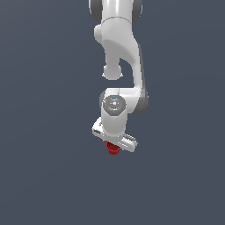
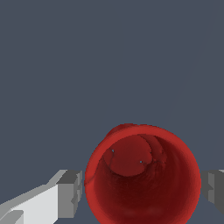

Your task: Pick up the object and move it to a goal position.

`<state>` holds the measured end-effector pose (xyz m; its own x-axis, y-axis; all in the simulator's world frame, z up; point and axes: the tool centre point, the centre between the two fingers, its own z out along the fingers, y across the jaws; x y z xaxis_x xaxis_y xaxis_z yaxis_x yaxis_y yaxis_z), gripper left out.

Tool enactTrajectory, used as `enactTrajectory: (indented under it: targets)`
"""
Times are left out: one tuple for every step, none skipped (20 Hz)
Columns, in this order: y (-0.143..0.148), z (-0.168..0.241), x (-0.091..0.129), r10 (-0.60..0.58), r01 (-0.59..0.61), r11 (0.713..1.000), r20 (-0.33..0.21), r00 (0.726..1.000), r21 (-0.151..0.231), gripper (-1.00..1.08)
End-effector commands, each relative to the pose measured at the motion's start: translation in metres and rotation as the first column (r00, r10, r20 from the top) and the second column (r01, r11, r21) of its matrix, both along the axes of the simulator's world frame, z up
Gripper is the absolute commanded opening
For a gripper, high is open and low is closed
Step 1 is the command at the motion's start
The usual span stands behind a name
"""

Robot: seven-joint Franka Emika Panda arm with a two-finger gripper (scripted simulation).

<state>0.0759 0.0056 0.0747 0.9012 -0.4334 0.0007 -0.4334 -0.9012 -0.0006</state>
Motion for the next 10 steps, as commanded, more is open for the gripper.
enactTrajectory:
  targets:
    - [0.000,-0.015,-0.001,-0.001,0.001,1.000,-0.001,1.000,0.000,1.00]
    - [0.000,-0.019,-0.001,-0.002,0.002,1.000,-0.001,1.000,0.000,1.00]
    - [0.000,-0.023,-0.001,-0.002,0.002,1.000,-0.001,1.000,0.000,1.00]
    - [0.000,-0.025,-0.001,-0.002,0.002,1.000,-0.001,1.000,0.000,1.00]
    - [0.000,-0.027,-0.001,-0.002,0.002,1.000,-0.001,1.000,0.000,1.00]
    - [0.000,-0.028,0.000,-0.003,0.003,1.000,-0.001,1.000,0.000,1.00]
    - [0.000,-0.028,0.000,-0.003,0.003,1.000,-0.001,1.000,0.000,1.00]
    - [0.000,-0.028,0.001,-0.003,0.003,1.000,-0.001,1.000,0.000,1.00]
    - [0.000,-0.027,0.001,-0.003,0.003,1.000,-0.001,1.000,0.000,1.00]
    - [0.000,-0.027,0.001,-0.003,0.003,1.000,-0.001,1.000,0.000,-1.00]
